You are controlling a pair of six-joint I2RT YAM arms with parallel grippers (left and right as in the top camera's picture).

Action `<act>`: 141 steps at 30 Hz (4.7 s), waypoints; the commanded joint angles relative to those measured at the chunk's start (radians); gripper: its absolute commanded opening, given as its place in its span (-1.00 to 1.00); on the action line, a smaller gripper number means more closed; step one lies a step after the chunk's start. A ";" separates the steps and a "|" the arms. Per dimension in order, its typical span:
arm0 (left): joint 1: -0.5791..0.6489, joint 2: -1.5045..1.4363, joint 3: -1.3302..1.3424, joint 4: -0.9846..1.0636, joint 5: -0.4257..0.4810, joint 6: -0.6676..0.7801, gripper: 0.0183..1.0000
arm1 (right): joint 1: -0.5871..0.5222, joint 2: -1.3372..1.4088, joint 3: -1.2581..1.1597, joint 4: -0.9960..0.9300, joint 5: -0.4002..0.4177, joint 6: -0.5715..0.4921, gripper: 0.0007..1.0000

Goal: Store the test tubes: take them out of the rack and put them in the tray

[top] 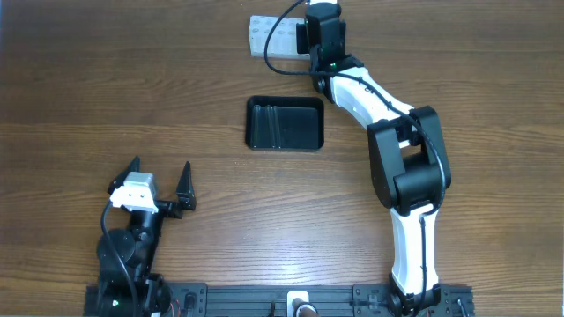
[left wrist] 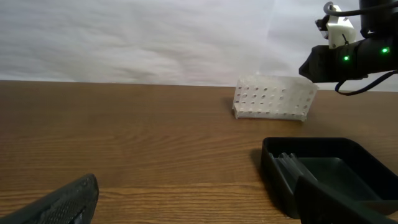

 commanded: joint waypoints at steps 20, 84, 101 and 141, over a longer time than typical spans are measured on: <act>0.006 -0.007 -0.005 -0.001 0.013 0.015 1.00 | -0.006 -0.043 0.024 0.002 0.007 0.002 -0.96; 0.006 -0.007 -0.005 -0.001 0.013 0.015 1.00 | 0.183 -0.256 -0.298 -0.554 -0.048 0.493 -0.79; 0.006 -0.007 -0.005 -0.001 0.013 0.015 1.00 | 0.113 -0.628 -0.288 -0.600 -0.054 0.317 -0.07; 0.006 -0.007 -0.005 -0.001 0.013 0.015 1.00 | -0.295 -2.145 -1.560 -0.209 -0.035 -0.140 0.98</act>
